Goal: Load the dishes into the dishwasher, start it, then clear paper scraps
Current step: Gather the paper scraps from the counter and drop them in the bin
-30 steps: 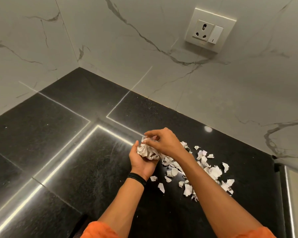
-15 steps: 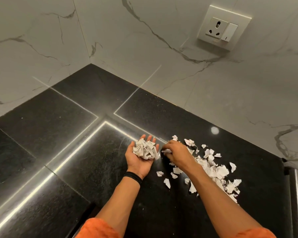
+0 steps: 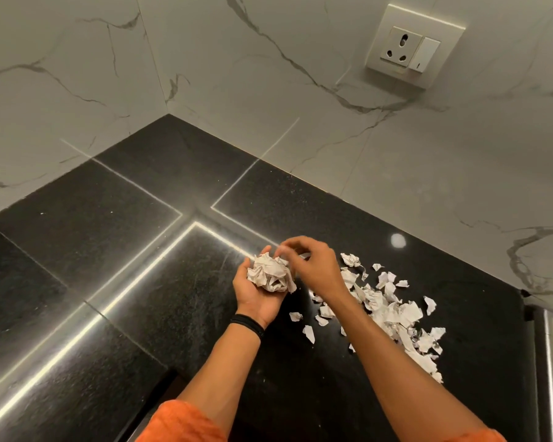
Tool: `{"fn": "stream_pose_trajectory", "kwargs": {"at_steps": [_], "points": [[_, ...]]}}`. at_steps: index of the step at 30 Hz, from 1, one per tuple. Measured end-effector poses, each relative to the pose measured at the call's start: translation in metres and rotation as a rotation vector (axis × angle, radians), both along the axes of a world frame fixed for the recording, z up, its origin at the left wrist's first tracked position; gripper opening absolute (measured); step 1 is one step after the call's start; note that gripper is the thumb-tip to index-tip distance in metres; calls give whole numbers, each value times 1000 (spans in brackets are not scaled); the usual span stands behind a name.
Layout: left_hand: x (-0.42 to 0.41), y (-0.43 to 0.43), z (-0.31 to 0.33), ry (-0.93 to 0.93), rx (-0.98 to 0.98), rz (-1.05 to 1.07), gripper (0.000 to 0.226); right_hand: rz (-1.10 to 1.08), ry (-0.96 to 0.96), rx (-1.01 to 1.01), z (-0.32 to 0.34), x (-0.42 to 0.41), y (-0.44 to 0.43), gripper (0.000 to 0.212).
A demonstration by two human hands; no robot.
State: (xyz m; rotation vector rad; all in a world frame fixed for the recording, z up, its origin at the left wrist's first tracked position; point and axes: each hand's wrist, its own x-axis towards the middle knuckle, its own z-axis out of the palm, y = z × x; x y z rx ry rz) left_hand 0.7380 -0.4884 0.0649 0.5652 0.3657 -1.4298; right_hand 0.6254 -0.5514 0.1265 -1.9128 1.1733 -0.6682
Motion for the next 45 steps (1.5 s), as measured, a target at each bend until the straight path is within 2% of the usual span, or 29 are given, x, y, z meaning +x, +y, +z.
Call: {"fn": "stream_pose_trajectory", "kwargs": {"at_steps": [1,3,6,8,11,13,18,22,25,29,31,33,35,38,43,45], "points": [[3,2,0,3,8,23,55,-53,-4,8,-4,-1,-8,9],[9,5,2,4,18,54,55,-76,132,6,-15,-3,-29,18],[20,16,2,-3,25,94,55,178,479,3,-29,0,-49,36],[28,22,-2,-14,23,112,55,352,622,-66,-32,3,-51,50],[37,29,-9,-6,17,164,54,502,682,-154,-33,6,-39,65],[39,30,-12,3,12,178,55,569,695,-213,-38,-1,-27,64],[29,27,-10,-7,5,153,56,557,611,-364,-66,-25,3,34],[21,26,-9,-10,13,120,56,474,592,-458,-69,-32,19,27],[17,23,-8,-10,38,105,55,308,528,-366,-66,-35,21,21],[5,18,-7,-22,71,90,55,-108,145,-69,-37,-36,24,15],[-2,13,-7,-27,74,88,56,-114,-21,11,-17,-31,30,14],[-9,7,-7,-23,63,84,56,-12,-118,40,2,-21,41,17],[-16,1,-6,-7,42,55,57,72,-114,-3,10,-12,52,22],[-22,1,-4,-2,-2,17,62,98,-10,-136,12,-7,58,21],[-25,0,6,45,-46,13,57,-35,-129,-77,24,-27,43,15],[-23,0,3,48,-33,35,59,-91,-47,-88,23,-43,35,16]]}}
